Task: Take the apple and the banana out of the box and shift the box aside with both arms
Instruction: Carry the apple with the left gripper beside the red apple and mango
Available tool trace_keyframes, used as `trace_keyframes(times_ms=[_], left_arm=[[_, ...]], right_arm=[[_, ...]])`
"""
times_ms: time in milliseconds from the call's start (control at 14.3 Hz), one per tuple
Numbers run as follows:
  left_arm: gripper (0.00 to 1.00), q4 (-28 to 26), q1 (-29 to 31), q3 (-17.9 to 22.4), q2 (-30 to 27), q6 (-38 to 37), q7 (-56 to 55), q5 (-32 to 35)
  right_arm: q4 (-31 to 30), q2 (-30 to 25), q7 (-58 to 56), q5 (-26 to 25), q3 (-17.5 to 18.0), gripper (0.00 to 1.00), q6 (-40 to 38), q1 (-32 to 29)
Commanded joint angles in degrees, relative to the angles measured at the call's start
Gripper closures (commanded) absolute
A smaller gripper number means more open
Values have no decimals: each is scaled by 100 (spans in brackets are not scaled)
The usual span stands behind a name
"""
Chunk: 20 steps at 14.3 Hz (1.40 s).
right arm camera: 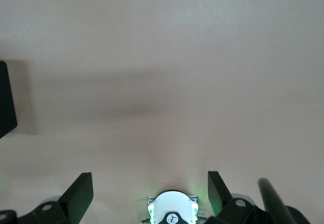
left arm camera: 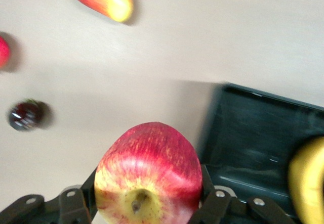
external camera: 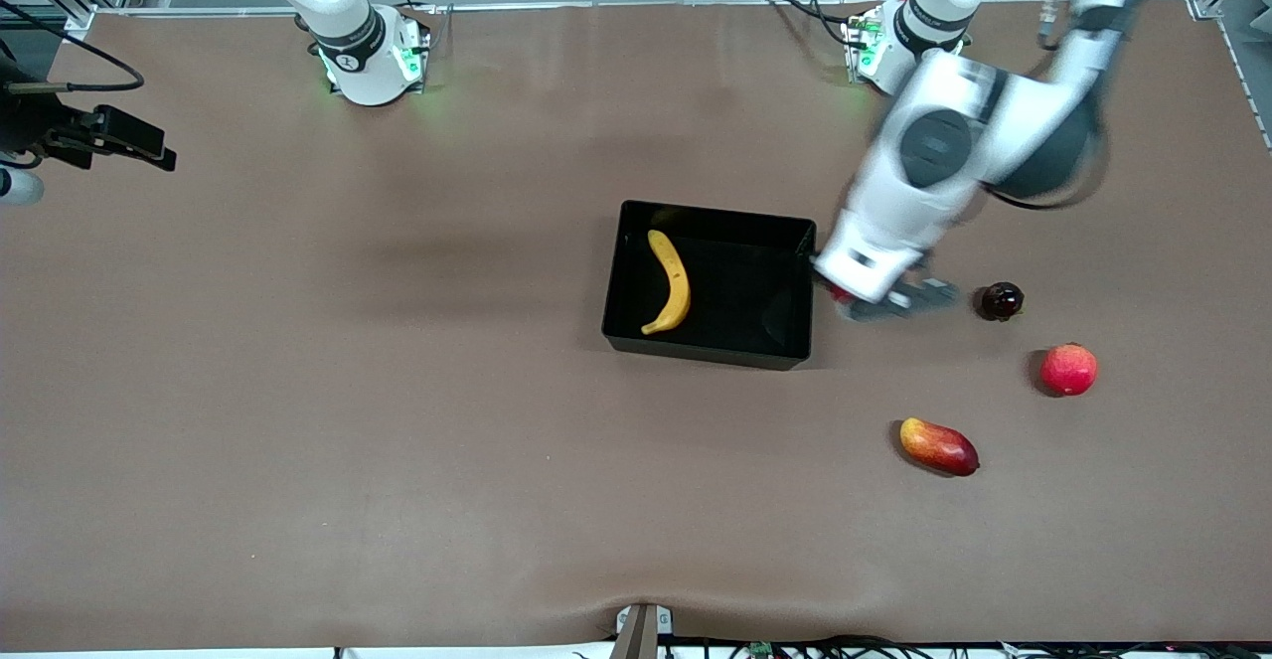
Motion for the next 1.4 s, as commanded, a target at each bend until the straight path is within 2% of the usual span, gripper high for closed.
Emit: trace_keyframes(times_ms=[0,140,280,490,700,770,840,910,980,1120,1330], left_arm=[[100,-234,991,-79,278,491,827,163],[100,-297,1274,-36,646,985,917,250],[100,-227,1590,-44,1007,1336,917,907],[100,-113,1951,-35,1762,2276,935,1322],[100,124,2127,-35,2247,2437,935,1674],[96,169,2128,-35,2300,2446,935,1675],[76,204,2145,-35,2370,2446,952,1684],[31,230,2189,-35,2379,2446,961,1719],[0,230,2215,-53,2327,2446,970,1719],[0,204,2163,-114,2012,2359,1014,1676],[0,195,2172,-675,1248,1526,882,1605]], right_arm=[[162,320,-9,-31,54,0,4,8],[162,452,8,-5,54,0,-5,-1],[162,479,0,4,54,0,-5,-1],[162,488,0,4,54,0,-5,-27],[180,488,-9,13,54,0,-5,-45],[162,488,-9,13,54,0,-5,-19],[171,540,-9,4,54,0,-14,-1],[162,540,-1,4,54,0,-14,-1],[162,558,0,4,45,0,-22,-18],[127,575,0,13,54,0,-31,-1],[-39,540,35,13,54,0,4,140]])
